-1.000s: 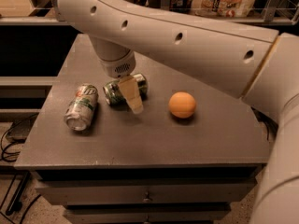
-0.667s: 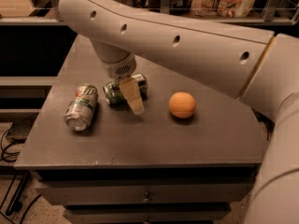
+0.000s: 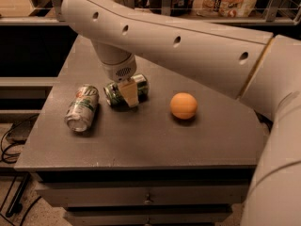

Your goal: Place 7up can upright

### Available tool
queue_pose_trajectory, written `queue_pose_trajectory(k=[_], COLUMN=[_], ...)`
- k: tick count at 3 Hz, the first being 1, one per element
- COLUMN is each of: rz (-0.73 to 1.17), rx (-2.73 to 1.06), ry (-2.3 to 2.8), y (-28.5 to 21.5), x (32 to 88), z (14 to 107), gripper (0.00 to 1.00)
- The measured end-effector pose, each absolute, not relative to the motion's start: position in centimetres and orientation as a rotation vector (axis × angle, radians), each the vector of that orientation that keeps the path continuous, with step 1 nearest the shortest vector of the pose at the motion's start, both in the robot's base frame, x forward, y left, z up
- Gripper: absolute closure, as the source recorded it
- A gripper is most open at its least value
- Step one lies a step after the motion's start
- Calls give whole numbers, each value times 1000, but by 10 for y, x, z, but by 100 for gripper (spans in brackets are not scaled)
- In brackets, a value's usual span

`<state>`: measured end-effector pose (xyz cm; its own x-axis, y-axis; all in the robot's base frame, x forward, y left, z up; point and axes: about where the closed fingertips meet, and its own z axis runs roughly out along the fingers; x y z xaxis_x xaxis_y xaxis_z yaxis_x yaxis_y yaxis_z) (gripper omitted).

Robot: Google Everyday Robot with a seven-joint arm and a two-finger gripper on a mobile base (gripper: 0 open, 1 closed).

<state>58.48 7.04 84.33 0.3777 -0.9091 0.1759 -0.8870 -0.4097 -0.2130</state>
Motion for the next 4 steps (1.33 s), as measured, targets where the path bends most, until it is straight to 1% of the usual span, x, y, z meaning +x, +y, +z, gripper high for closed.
queue_pose_trajectory(k=[1, 2, 3, 4], rz=[-398, -327, -167, 45], rx=[-2529, -2503, -2438, -2323], ry=[1635, 1605, 1546, 1481], y=[77, 83, 89, 88], x=[583, 580, 576, 569], z=[850, 863, 882, 896], gripper=[65, 88, 100, 100])
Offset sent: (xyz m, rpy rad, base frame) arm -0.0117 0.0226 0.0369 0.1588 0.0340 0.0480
